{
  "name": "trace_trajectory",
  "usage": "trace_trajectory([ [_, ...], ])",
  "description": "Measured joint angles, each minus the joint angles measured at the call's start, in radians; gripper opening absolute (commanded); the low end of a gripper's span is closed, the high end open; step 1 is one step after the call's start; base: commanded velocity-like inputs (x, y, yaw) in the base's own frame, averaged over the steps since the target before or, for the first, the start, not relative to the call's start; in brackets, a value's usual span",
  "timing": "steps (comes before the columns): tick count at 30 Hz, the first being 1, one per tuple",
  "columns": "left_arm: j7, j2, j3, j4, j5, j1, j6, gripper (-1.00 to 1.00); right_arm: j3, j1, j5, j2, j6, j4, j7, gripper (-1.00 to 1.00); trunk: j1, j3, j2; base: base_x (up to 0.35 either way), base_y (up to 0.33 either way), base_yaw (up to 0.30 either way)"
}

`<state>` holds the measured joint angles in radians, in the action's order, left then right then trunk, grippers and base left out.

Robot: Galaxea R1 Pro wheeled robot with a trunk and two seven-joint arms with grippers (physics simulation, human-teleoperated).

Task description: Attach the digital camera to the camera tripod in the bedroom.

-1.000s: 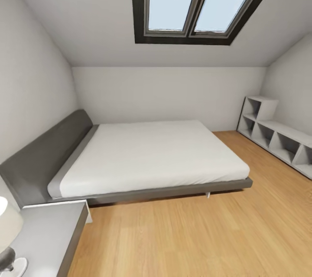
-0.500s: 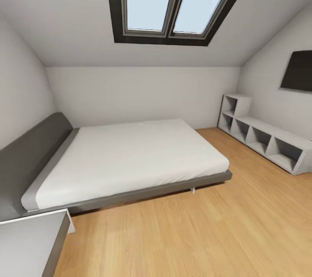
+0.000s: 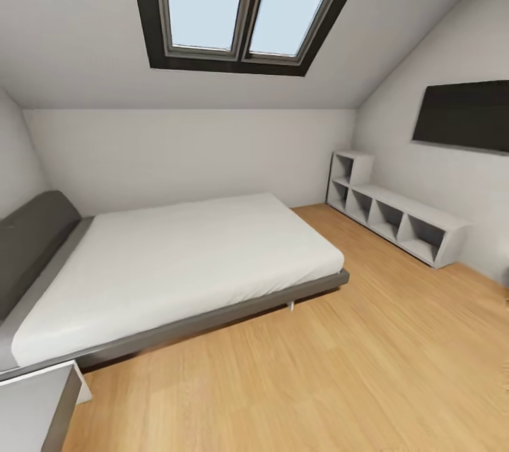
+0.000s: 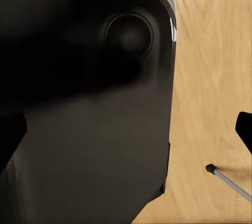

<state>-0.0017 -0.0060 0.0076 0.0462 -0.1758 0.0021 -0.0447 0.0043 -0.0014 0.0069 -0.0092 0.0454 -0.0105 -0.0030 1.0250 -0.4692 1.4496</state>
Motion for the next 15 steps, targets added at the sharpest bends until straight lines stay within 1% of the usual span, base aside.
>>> trace_trajectory([
  [15, -0.001, 0.0, 0.0, 0.0, 0.001, 0.0, -0.001, 1.0, -0.001, 0.0, 0.0, 0.0, 0.0, 0.0, 0.0, 1.0, 0.0, 0.0, 0.0, 0.0, 0.0, -0.262],
])
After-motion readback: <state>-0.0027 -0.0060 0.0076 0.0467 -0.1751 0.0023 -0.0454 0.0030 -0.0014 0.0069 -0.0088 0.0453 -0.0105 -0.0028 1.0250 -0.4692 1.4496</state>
